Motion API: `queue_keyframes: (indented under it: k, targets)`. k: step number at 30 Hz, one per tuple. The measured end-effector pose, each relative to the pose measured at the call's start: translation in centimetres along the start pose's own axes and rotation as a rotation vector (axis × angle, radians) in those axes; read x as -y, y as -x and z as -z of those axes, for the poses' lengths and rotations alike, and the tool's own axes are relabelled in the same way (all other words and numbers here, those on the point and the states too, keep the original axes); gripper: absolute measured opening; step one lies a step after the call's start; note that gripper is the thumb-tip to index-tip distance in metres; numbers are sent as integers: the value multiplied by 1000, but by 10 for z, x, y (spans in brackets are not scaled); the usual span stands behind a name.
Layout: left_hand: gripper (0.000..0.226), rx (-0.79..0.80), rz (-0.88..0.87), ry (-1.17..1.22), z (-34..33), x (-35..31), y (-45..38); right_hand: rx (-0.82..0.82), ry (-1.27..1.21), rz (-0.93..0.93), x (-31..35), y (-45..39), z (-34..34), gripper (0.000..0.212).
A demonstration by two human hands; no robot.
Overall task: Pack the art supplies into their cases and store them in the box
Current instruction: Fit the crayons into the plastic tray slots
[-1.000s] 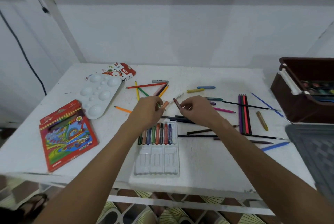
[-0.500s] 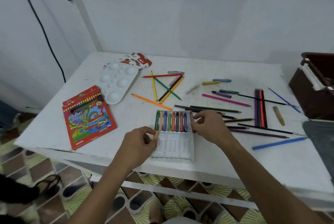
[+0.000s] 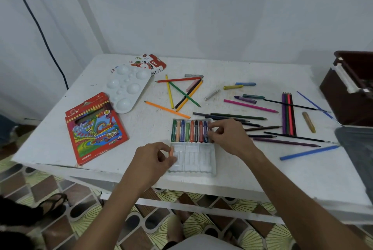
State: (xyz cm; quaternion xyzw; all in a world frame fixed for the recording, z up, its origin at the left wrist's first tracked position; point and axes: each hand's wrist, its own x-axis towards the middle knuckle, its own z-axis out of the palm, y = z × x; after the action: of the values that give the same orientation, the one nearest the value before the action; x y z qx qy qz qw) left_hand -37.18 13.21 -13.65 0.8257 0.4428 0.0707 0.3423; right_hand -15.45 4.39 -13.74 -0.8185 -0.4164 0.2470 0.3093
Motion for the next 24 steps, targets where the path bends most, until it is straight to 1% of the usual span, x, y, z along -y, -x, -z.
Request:
queue_keyframes:
  k: [4,8,10,14,24]
  targets:
    - [30,9,-30,25,1,0,0,39,62,44,-6,-2,5,27]
    - [22,46,-88,3,3,0,-3,55,75,56,-10,-4,6,29]
    - [24,67,-110,-20,4,1,-5,48,77,65,-10,-5,5,29]
    - [31,98,-106,-39,6,5,-10,46,112,79,-11,-7,4,30]
    - [29,194,-111,-36,10,17,-19,88,139,67,-12,-8,4,38]
